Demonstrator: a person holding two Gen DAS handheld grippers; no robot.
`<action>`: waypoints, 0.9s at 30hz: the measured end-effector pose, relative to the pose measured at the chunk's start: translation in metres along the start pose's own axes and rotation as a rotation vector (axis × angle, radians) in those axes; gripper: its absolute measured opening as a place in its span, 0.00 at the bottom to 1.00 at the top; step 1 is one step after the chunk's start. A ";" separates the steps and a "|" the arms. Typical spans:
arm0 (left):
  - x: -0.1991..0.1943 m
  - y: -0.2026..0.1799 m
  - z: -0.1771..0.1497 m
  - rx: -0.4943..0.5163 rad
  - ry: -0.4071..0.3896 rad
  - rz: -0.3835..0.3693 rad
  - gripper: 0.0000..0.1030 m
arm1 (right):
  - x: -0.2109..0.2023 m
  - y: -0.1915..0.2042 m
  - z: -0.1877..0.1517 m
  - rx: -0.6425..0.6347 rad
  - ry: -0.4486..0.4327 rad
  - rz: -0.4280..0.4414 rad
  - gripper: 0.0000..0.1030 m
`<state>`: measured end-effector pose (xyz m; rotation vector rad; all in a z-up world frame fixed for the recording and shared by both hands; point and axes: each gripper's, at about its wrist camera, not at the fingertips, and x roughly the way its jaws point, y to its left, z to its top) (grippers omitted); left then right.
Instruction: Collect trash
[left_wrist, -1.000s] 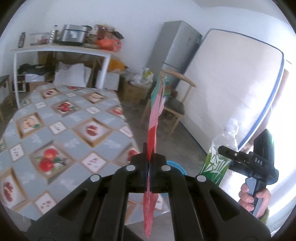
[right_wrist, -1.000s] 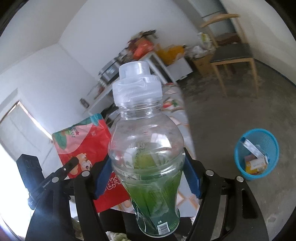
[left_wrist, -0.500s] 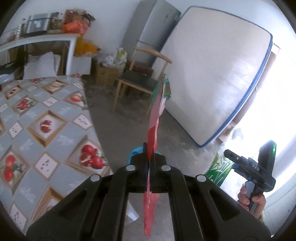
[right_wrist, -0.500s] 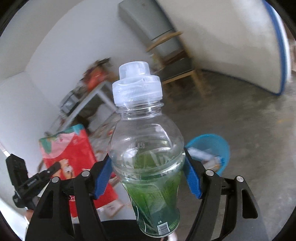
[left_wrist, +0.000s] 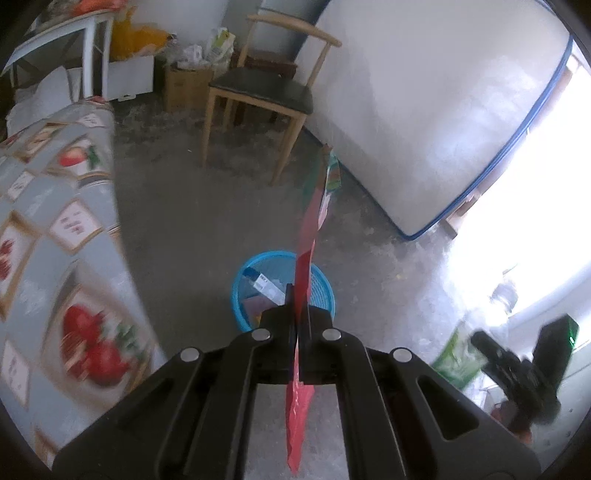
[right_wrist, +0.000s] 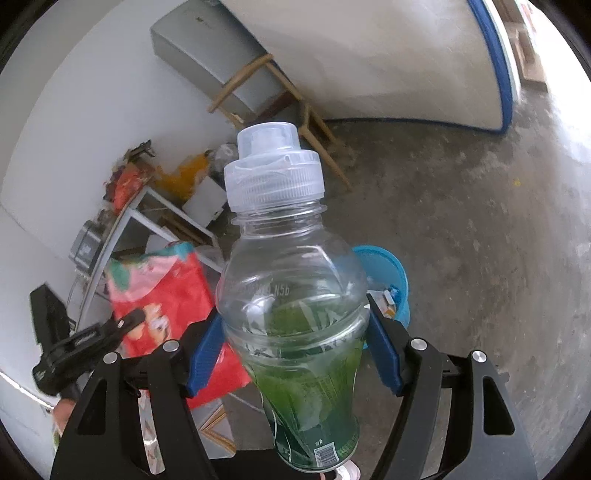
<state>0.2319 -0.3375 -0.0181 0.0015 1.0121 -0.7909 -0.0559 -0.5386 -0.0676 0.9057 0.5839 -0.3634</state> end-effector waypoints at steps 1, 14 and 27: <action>0.014 -0.003 0.005 -0.001 0.008 -0.004 0.00 | 0.004 -0.003 0.003 0.010 0.005 -0.005 0.67; 0.175 -0.010 0.031 -0.123 0.125 -0.024 0.43 | 0.025 -0.040 0.000 0.085 0.055 -0.074 0.67; 0.003 0.026 0.018 0.010 0.047 0.022 0.59 | 0.125 -0.034 0.029 0.067 0.141 0.001 0.67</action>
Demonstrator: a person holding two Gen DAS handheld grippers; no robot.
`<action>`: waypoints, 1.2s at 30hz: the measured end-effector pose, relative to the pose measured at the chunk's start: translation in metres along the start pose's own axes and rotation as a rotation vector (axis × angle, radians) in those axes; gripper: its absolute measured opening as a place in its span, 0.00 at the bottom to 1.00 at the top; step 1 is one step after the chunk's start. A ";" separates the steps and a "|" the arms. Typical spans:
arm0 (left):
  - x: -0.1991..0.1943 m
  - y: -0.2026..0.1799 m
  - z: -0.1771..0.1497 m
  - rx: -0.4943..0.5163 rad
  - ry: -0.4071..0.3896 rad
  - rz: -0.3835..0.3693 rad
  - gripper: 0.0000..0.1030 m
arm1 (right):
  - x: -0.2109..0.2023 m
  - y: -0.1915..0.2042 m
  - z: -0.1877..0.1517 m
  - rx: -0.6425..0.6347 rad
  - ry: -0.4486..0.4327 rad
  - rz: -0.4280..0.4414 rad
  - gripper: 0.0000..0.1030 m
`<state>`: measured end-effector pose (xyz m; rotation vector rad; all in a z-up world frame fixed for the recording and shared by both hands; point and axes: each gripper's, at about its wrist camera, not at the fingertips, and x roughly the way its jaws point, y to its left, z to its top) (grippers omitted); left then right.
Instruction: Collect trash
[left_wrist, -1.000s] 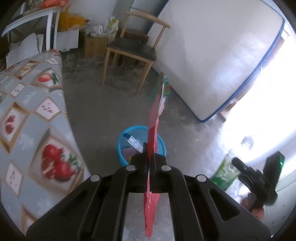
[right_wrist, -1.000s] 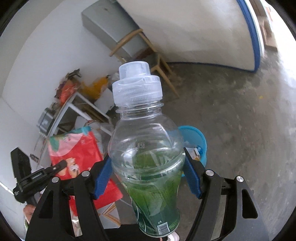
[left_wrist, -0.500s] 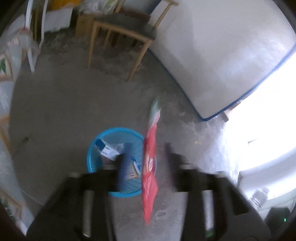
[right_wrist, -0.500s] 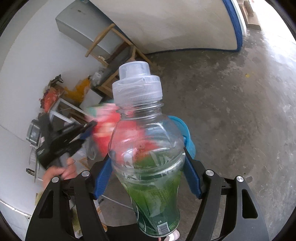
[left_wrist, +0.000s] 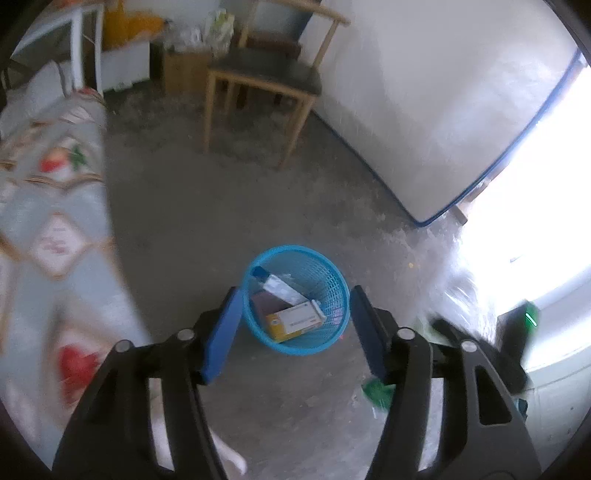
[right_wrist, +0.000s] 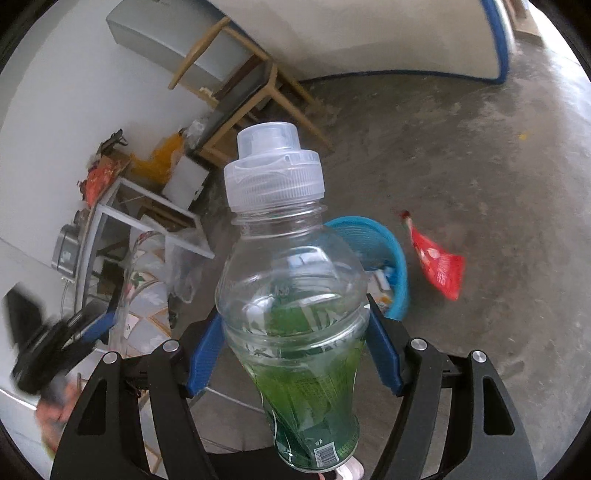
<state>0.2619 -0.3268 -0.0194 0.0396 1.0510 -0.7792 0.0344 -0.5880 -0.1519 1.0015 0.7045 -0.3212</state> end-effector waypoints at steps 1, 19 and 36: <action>-0.016 0.005 -0.004 0.002 -0.018 0.004 0.60 | 0.012 0.003 0.004 -0.002 0.000 0.002 0.67; -0.146 0.095 -0.143 -0.087 -0.161 0.140 0.81 | 0.229 -0.047 0.012 0.103 0.119 -0.304 0.68; -0.156 0.141 -0.133 -0.187 -0.209 0.152 0.84 | 0.190 -0.295 -0.014 0.713 0.039 -0.206 0.73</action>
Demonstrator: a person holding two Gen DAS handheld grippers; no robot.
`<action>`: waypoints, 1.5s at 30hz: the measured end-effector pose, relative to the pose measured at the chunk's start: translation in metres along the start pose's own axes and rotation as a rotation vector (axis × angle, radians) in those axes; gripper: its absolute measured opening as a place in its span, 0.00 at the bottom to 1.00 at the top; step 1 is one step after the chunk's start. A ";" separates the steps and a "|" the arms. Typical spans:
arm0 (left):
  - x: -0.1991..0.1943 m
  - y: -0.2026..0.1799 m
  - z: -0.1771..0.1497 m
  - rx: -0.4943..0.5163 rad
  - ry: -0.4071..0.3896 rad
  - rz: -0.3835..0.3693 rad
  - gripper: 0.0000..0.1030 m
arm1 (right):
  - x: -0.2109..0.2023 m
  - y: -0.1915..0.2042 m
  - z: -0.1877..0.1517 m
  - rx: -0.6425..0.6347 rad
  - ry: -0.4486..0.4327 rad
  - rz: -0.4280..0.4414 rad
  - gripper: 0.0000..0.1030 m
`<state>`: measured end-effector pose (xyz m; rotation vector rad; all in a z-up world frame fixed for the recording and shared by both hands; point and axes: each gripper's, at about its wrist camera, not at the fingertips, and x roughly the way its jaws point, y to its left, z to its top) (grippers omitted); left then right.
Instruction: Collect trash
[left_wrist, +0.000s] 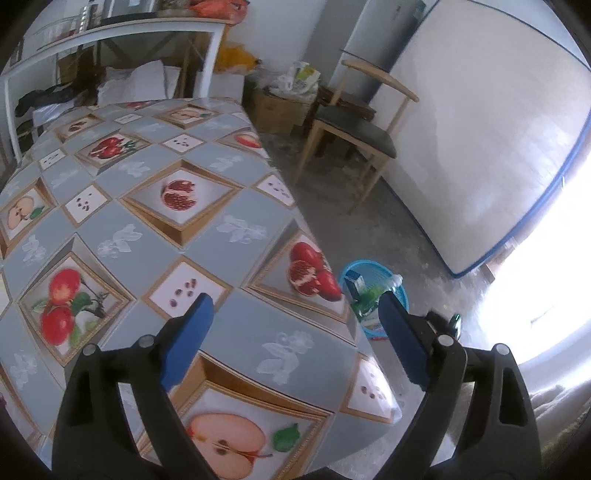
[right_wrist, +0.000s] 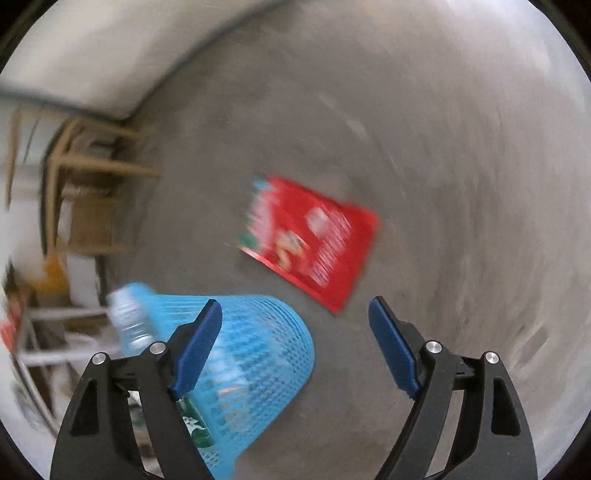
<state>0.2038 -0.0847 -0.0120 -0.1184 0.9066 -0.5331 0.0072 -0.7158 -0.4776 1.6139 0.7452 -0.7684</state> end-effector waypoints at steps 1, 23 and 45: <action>0.001 0.002 0.002 -0.005 0.001 0.006 0.84 | 0.016 -0.016 0.002 0.067 0.030 0.018 0.68; 0.025 0.025 0.014 -0.061 0.077 0.087 0.84 | 0.089 -0.038 0.059 0.256 -0.042 0.042 0.39; 0.032 0.014 0.022 -0.019 0.103 0.150 0.84 | 0.129 -0.039 0.066 0.275 -0.019 0.005 0.05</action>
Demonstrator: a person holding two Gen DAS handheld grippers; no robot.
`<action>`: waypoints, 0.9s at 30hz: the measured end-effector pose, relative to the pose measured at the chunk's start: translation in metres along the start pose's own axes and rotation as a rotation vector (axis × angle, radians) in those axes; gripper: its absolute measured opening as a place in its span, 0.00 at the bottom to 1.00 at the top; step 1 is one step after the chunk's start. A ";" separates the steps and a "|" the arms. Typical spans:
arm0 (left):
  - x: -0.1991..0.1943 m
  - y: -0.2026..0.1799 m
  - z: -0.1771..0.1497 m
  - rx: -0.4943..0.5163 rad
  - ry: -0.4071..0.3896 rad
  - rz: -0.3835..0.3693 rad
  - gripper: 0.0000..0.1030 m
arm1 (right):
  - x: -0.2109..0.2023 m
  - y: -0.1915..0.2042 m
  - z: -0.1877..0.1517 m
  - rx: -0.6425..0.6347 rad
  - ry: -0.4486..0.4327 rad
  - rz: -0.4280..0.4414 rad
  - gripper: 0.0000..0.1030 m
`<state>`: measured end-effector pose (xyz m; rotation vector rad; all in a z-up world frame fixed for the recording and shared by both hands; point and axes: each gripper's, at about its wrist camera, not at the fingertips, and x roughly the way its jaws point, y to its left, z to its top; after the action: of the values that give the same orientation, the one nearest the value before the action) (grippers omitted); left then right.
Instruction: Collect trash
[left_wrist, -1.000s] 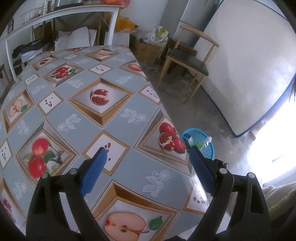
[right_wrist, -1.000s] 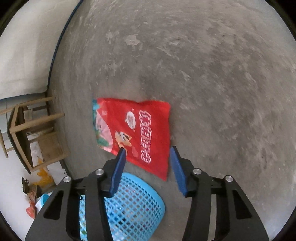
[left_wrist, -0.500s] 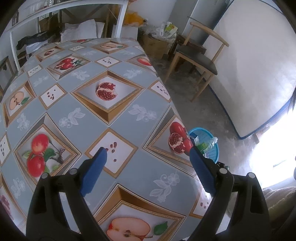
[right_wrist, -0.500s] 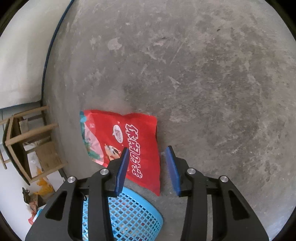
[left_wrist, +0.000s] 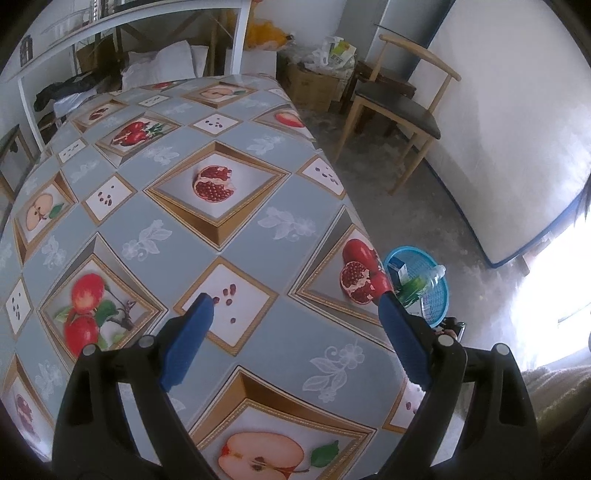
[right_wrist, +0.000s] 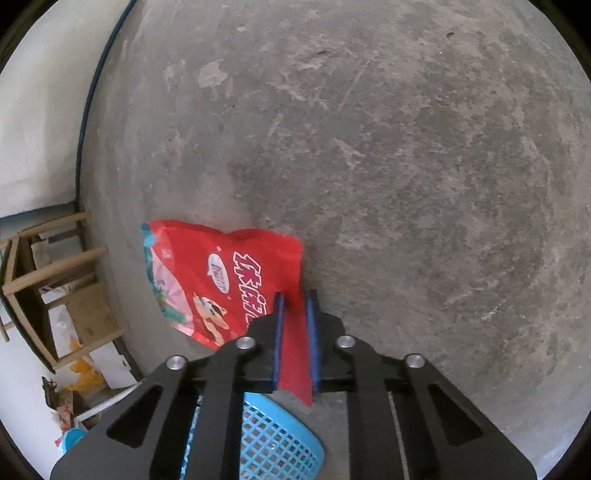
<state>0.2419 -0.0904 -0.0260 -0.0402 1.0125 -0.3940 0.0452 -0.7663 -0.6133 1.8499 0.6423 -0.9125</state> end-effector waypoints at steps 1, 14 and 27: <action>-0.001 0.000 0.000 -0.001 -0.002 -0.001 0.84 | -0.005 -0.005 0.000 -0.002 -0.005 0.002 0.04; -0.020 0.006 -0.009 -0.030 -0.074 -0.065 0.84 | -0.184 0.140 -0.067 -0.640 -0.264 0.075 0.01; -0.049 0.046 -0.031 -0.098 -0.167 -0.147 0.84 | -0.186 0.180 -0.395 -1.862 -0.437 -0.226 0.01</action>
<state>0.2070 -0.0260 -0.0121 -0.2329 0.8658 -0.4673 0.1957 -0.4920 -0.2603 -0.0774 0.8966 -0.3977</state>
